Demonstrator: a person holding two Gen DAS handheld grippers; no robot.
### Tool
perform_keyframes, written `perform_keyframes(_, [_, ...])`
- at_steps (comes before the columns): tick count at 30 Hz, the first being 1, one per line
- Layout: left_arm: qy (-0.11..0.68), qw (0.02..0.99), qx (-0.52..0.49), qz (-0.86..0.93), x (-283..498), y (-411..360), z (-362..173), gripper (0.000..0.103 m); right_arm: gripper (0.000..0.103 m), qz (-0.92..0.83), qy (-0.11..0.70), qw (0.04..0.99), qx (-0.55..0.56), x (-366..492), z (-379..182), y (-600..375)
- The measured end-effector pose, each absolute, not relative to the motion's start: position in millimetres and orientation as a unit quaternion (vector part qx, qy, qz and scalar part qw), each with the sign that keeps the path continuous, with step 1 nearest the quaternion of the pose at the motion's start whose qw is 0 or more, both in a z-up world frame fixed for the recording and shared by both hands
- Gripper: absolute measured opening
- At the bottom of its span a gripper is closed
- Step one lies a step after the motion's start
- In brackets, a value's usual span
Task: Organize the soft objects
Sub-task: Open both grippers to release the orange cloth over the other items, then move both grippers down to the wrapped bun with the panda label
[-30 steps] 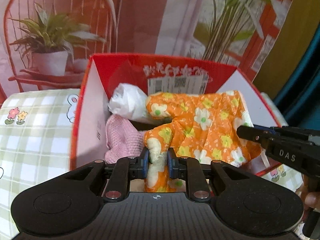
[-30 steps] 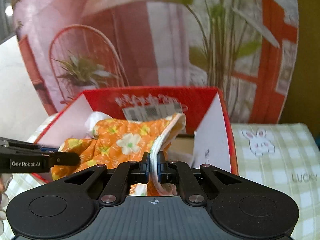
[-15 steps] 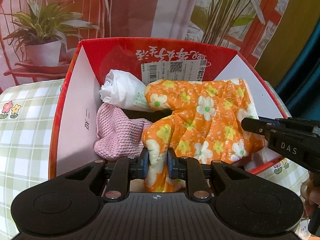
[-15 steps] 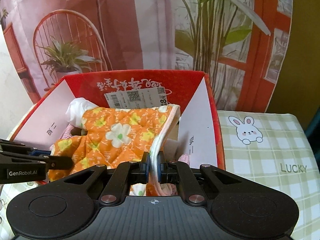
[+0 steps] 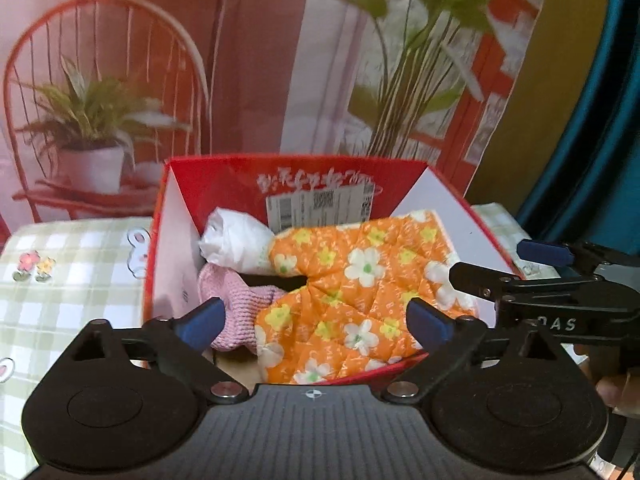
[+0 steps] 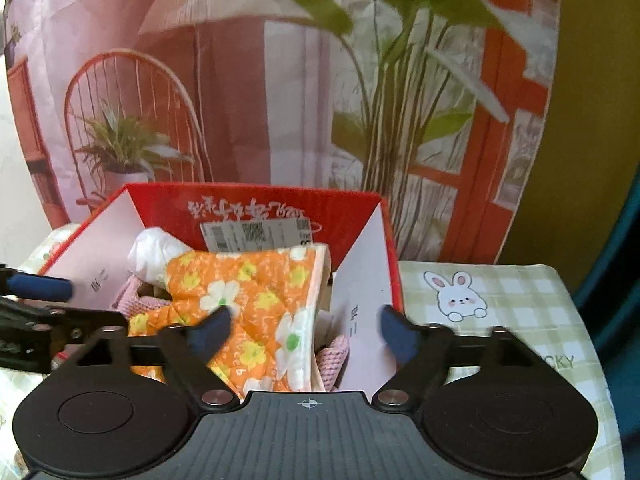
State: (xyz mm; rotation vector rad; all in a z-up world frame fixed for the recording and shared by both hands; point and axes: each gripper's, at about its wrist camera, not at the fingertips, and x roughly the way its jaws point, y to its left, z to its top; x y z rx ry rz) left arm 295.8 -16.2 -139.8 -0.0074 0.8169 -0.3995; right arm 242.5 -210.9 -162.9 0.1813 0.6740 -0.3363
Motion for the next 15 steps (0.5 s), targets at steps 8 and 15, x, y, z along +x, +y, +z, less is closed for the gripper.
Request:
perform_keyframes(8, [0.378,0.906,-0.011,-0.189,264,9,-129,0.103,0.103,-0.153,0.299,0.937,0.101,212,-153,-199])
perform_keyframes(15, [0.36,0.916,-0.028,-0.176,236,40,-133,0.103,0.103,-0.144,0.271,0.947,0.092,183,-152,-174])
